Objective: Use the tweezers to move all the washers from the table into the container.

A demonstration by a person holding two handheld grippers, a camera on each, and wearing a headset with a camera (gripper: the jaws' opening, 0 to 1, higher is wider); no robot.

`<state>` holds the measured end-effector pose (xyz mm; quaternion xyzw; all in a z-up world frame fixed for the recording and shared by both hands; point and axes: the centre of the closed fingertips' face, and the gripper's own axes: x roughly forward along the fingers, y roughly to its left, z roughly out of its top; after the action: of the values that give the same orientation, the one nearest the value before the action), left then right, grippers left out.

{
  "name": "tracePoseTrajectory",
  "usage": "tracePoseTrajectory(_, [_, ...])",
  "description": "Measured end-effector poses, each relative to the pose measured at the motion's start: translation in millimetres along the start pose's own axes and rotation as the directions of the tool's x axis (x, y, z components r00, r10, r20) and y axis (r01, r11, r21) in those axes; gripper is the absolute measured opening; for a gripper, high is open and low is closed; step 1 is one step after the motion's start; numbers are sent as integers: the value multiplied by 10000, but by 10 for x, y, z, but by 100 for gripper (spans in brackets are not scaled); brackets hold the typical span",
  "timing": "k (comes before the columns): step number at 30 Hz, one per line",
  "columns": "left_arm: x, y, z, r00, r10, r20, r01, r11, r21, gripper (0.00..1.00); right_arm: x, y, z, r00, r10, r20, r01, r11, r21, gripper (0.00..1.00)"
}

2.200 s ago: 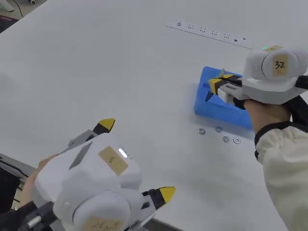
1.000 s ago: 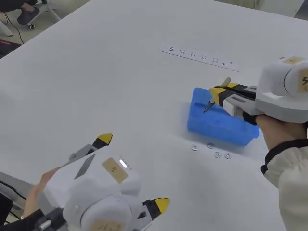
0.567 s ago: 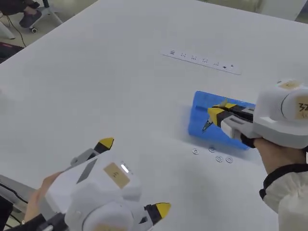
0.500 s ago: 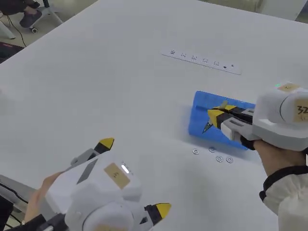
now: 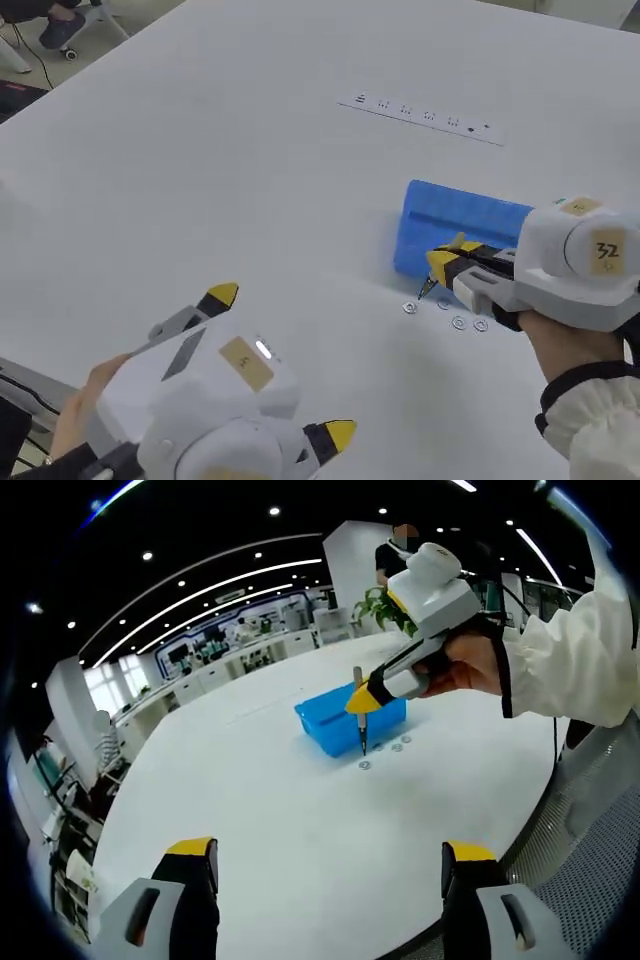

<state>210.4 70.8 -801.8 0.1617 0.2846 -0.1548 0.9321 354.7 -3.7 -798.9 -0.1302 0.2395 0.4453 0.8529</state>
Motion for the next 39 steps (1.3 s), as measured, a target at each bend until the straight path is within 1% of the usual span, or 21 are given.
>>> tracePoseTrajectory(7, [0, 1, -11, 10000, 4, -39, -4, 10000, 35, 94, 32, 55, -23, 9999, 162, -50, -161, 9998, 128, 1])
tracePoseTrajectory(12, [2, 8, -23, 10000, 26, -92, -26, 10000, 55, 94, 36, 64, -37, 9999, 153, -76, -152, 9998, 103, 1])
tracePoseTrajectory(15, [1, 4, -21, 10000, 16, -87, -16, 10000, 70, 94, 43, 64, -72, 9998, 132, -171, -131, 9999, 30, 1])
tracePoseTrajectory(16, [1, 6, -23, 9999, 24, -100, -23, 10000, 84, 94, 40, 62, -62, 9999, 116, -34, -116, 9999, 10, 1])
tracePoseTrajectory(17, [0, 5, -25, 9999, 28, -126, -27, 10000, 94, 94, 34, 62, -80, 9998, 100, -149, -99, 9999, 19, 1])
tracePoseTrajectory(20, [0, 6, -24, 9999, 33, -125, -32, 10000, 84, 94, 37, 52, -75, 9999, 71, -78, -71, 10000, -22, 1])
tracePoseTrajectory(26, [4, 0, -30, 9999, 27, -168, -25, 9999, 119, 94, 50, 69, -81, 10000, 26, -50, -28, 9990, -446, 1])
tracePoseTrajectory(28, [4, 0, -25, 9999, 32, -148, -30, 9999, 131, 94, 54, 78, -83, 10000, 9, -42, -12, 9978, -670, 0])
tracePoseTrajectory(30, [4, -1, -26, 9999, 33, -156, -31, 9999, 125, 94, 58, 77, -78, 10000, -24, 55, 30, 9943, -1065, 0])
tracePoseTrajectory(31, [4, 0, -27, 9999, 37, -163, -35, 9999, 131, 94, 58, 81, -79, 10000, -23, 74, 31, 9937, -1122, 0])
tracePoseTrajectory(34, [3, 0, -25, 9999, 49, -153, -46, 9999, 144, 94, 59, 94, -78, 10000, 81, 20, -78, 9944, -1058, 0])
tracePoseTrajectory(39, [2, 1, -28, 9999, 47, -154, -45, 9999, 148, 94, 52, 81, -85, 10000, 21, -11, -22, 9954, -957, 0])
